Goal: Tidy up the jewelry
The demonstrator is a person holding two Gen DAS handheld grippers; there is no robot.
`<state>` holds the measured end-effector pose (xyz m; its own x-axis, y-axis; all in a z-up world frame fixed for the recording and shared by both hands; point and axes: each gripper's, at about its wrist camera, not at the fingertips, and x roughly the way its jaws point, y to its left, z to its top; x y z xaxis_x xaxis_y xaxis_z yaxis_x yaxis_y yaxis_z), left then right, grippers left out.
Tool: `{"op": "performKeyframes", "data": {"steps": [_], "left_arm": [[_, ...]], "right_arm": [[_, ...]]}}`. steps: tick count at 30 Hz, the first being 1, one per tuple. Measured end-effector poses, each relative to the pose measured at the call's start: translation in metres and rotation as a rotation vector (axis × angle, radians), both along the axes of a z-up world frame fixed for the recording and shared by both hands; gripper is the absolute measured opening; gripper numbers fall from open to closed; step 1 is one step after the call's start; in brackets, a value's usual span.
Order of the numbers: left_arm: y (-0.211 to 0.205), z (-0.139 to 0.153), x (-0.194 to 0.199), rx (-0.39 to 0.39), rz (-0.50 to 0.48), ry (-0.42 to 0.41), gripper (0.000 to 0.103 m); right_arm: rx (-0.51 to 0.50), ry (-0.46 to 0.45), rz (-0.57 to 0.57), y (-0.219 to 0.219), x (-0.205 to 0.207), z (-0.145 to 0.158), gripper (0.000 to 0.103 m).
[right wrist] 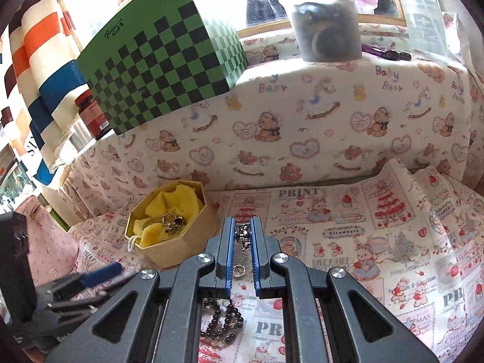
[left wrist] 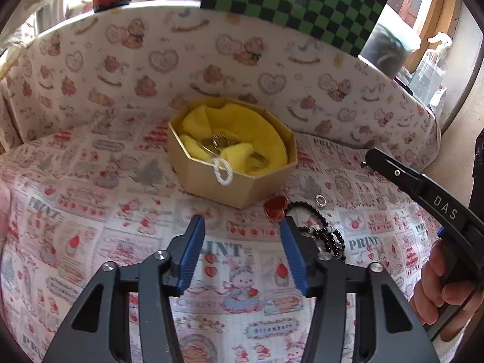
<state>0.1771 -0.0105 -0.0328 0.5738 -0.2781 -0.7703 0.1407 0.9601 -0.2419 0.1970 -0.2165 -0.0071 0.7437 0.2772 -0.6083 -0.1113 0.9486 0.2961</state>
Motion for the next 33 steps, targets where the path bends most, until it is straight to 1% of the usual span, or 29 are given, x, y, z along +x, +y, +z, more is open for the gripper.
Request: {"op": "performKeyframes", "data": {"steps": [2,5,7,8,11,12,14,16,18,22,24,26,28,31,33], "left_arm": [[-0.011,-0.002,0.000,0.009,-0.009,0.013,0.040],[-0.027,0.001,0.002,0.004,-0.007,0.030,0.040],[-0.035,0.002,0.008,-0.001,0.009,0.060,0.040],[-0.040,0.003,0.011,0.012,0.021,0.073,0.040],[-0.052,0.005,0.018,0.095,0.063,0.091,0.039],[-0.055,0.005,0.019,0.106,0.068,0.091,0.037],[-0.057,0.005,0.022,0.093,0.078,0.109,0.031],[-0.060,0.006,0.025,0.106,0.083,0.118,0.030],[-0.063,0.006,0.026,0.126,0.104,0.109,0.029],[-0.059,0.001,0.032,0.099,0.118,0.142,0.021],[-0.055,-0.004,0.037,0.079,0.122,0.162,0.014],[-0.051,-0.009,0.043,0.051,0.129,0.176,0.013],[-0.047,-0.010,0.045,0.016,0.136,0.173,0.013],[-0.045,-0.011,0.047,0.002,0.123,0.172,0.012],[-0.041,-0.008,0.043,-0.015,0.127,0.149,0.003]], "right_arm": [[0.012,0.002,-0.005,-0.003,0.001,0.001,0.011],[0.017,0.001,-0.009,-0.006,0.001,0.002,0.011],[0.017,0.001,-0.017,-0.008,0.001,0.002,0.011],[0.016,0.003,-0.016,-0.008,0.001,0.001,0.011],[0.008,-0.001,-0.028,-0.009,0.001,0.001,0.011],[0.003,-0.004,-0.034,-0.010,0.001,0.001,0.011],[-0.005,-0.009,-0.045,-0.012,0.001,0.002,0.011],[-0.013,-0.005,-0.041,-0.013,0.002,0.002,0.011],[-0.042,-0.003,-0.038,-0.011,0.003,0.001,0.011],[-0.036,-0.005,-0.028,-0.010,0.002,0.002,0.011],[-0.041,-0.013,-0.026,-0.009,0.001,0.003,0.011],[-0.049,-0.017,-0.010,-0.007,0.001,0.004,0.011],[-0.053,-0.014,0.003,-0.005,0.001,0.003,0.011],[-0.069,-0.008,0.017,0.001,0.000,0.001,0.011],[-0.082,-0.014,0.021,0.004,-0.001,0.001,0.011]]}}
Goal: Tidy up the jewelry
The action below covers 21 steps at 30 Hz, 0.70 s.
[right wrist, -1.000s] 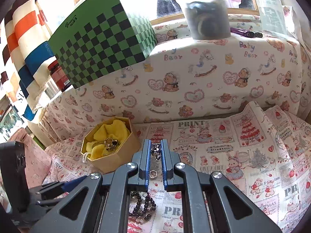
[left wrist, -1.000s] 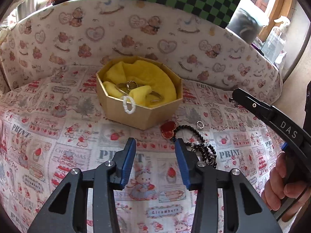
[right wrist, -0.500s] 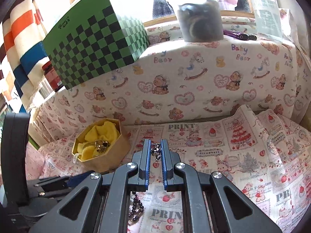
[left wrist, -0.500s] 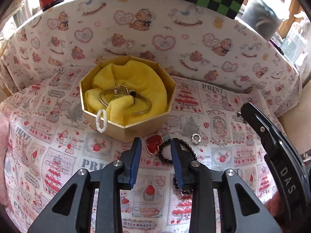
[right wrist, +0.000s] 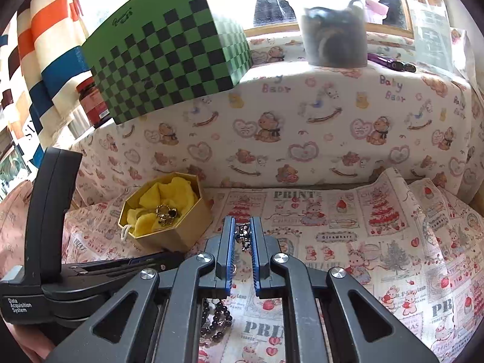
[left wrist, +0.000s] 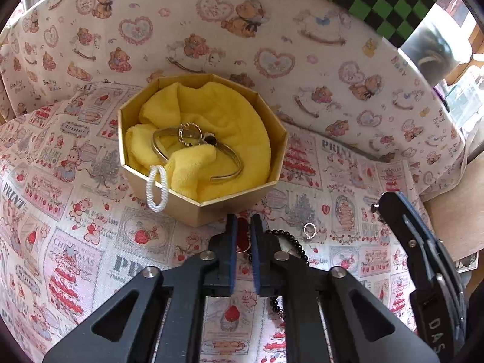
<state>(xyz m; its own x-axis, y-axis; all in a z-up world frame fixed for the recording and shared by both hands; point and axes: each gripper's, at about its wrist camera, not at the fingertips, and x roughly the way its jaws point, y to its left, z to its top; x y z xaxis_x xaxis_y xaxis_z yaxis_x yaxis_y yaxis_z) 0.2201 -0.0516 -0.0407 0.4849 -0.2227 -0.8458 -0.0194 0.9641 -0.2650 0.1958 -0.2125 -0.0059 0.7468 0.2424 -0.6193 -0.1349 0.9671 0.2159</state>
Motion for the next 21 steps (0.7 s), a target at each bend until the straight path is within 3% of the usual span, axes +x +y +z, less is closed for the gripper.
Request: {"op": "performKeyframes", "data": {"steps": [15,21], "left_arm": [[0.039,0.058,-0.048,0.003,-0.048,-0.151,0.001],[0.031,0.073,-0.043,-0.007,-0.087,-0.309,0.001]], "right_arm": [[-0.006,-0.007,-0.017,0.001,-0.002,0.001,0.011],[0.053,-0.019,-0.009,-0.005,-0.004,0.003,0.011]]}}
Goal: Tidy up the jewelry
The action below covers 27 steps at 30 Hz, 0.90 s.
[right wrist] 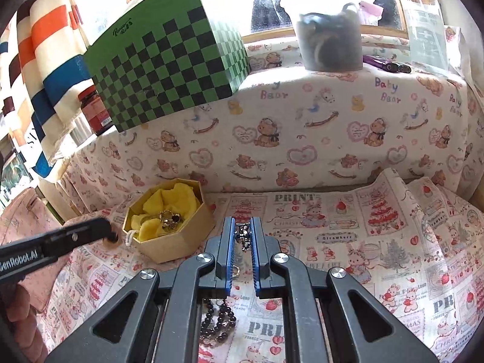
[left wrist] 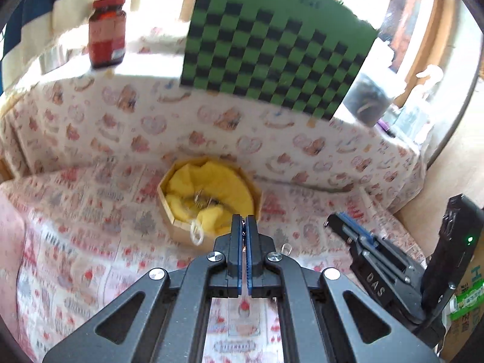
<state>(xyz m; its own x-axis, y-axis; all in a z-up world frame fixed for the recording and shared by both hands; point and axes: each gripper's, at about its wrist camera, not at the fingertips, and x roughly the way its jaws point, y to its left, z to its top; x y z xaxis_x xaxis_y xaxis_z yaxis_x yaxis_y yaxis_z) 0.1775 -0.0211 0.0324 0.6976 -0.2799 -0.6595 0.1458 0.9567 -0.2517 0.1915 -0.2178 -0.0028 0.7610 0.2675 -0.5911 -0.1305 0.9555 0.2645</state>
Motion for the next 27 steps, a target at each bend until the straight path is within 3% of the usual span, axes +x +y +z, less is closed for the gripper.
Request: {"op": "performKeyframes", "data": {"steps": [3,8,11,13,16,19,21,24,27], "left_arm": [[0.006,-0.001,0.006,0.006,0.017,-0.110,0.001],[0.026,-0.017,0.018,-0.104,-0.046,-0.155,0.001],[0.028,-0.029,0.020,-0.097,-0.023,-0.157,0.003],[0.026,-0.025,0.018,-0.048,-0.019,-0.175,0.008],[0.030,-0.012,0.004,-0.025,0.020,-0.255,0.026],[0.035,0.001,-0.013,0.020,0.049,-0.325,0.030],[0.038,0.009,-0.021,0.034,0.071,-0.359,0.042],[0.044,0.018,-0.031,0.030,0.096,-0.408,0.051],[0.049,0.024,-0.037,0.021,0.104,-0.443,0.053]], "right_arm": [[0.073,-0.003,0.024,-0.005,0.000,0.000,0.011],[0.162,-0.029,0.023,-0.015,-0.001,0.001,0.011],[0.202,-0.036,0.025,-0.019,-0.002,0.003,0.011],[0.199,-0.053,0.027,-0.019,-0.004,0.007,0.011],[0.180,-0.093,0.040,-0.015,-0.009,0.012,0.011],[0.182,-0.111,0.066,-0.010,-0.012,0.015,0.011],[0.172,-0.123,0.086,-0.006,-0.014,0.016,0.011],[0.145,-0.140,0.099,0.000,-0.018,0.018,0.011],[0.152,-0.150,0.105,0.000,-0.019,0.019,0.011]]}}
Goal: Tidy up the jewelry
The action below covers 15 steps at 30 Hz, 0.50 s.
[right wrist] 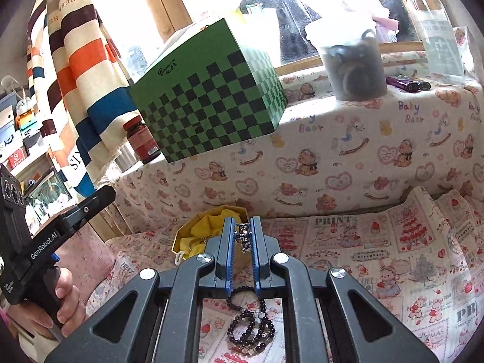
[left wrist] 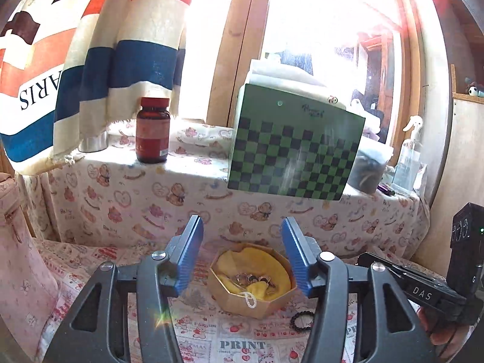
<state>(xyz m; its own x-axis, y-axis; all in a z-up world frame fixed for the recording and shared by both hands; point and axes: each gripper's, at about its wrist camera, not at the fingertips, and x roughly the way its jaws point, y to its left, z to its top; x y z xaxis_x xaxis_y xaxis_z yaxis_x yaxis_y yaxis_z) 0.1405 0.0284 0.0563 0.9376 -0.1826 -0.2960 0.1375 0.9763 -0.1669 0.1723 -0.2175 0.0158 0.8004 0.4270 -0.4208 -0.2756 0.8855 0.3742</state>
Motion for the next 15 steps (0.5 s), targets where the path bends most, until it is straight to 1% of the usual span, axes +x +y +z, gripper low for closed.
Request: {"op": "performKeyframes", "data": {"steps": [4,7,10,12,15], "left_arm": [[0.008,0.005,-0.002,-0.031,0.008,-0.008,0.055],[0.011,0.005,-0.002,-0.029,0.027,-0.012,0.061],[0.014,0.003,-0.001,-0.016,0.045,-0.019,0.063],[0.017,0.000,0.003,-0.011,0.057,-0.014,0.069],[0.025,-0.006,0.011,-0.017,0.090,0.010,0.069]], "right_arm": [[0.005,-0.002,0.000,-0.002,0.001,-0.001,0.011],[-0.013,-0.006,-0.009,0.001,-0.001,-0.002,0.011],[0.011,-0.009,0.017,0.002,-0.001,0.000,0.011],[0.017,-0.020,0.032,0.004,-0.004,0.003,0.011],[0.047,-0.020,0.055,0.005,-0.007,0.010,0.011]]}}
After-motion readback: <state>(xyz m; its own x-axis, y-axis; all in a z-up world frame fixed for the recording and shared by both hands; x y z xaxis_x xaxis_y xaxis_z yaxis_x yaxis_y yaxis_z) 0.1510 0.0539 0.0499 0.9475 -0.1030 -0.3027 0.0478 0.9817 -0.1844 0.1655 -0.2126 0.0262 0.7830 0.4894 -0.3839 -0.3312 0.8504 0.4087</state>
